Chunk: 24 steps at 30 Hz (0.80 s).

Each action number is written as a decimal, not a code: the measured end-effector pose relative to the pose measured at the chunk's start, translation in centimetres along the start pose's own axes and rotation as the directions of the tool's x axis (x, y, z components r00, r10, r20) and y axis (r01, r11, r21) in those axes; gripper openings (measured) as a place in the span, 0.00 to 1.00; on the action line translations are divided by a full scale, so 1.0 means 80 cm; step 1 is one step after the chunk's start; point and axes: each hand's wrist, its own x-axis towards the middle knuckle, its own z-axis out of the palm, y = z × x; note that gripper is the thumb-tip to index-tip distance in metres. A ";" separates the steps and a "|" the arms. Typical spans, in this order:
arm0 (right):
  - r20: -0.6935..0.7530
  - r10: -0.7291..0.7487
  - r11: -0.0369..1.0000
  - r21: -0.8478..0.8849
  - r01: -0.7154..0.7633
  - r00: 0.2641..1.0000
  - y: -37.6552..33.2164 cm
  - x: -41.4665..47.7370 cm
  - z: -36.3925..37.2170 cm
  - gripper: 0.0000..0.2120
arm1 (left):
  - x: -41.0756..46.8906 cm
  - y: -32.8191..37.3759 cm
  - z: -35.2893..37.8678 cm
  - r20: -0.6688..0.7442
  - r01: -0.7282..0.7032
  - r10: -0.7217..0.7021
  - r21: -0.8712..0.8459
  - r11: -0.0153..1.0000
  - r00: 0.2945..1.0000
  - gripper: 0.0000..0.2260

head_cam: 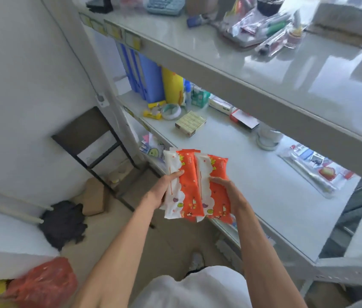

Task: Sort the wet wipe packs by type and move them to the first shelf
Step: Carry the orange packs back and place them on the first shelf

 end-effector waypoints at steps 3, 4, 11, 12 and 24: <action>-0.101 -0.107 0.988 0.101 0.118 0.989 -0.019 0.010 -0.028 0.25 | 0.057 0.038 0.030 0.087 0.000 -0.009 0.099 0.995 0.996 0.20; -0.136 -0.141 0.978 0.136 0.159 0.981 -0.024 0.012 -0.034 0.21 | 0.072 0.049 0.040 0.109 0.002 -0.017 0.141 0.990 0.994 0.20; -0.405 -0.247 0.939 0.124 0.321 0.880 -0.048 0.057 -0.066 0.26 | 0.191 0.108 0.073 0.244 -0.015 -0.068 0.323 0.946 0.967 0.33; -0.459 -0.242 0.951 0.062 0.303 0.855 -0.050 0.066 -0.067 0.28 | 0.202 0.115 0.077 0.256 -0.026 -0.068 0.347 0.937 0.964 0.31; -0.858 -0.305 0.948 -0.315 0.047 0.414 -0.051 0.114 -0.055 0.23 | 0.263 0.170 0.066 0.345 -0.272 0.082 0.550 0.789 0.935 0.22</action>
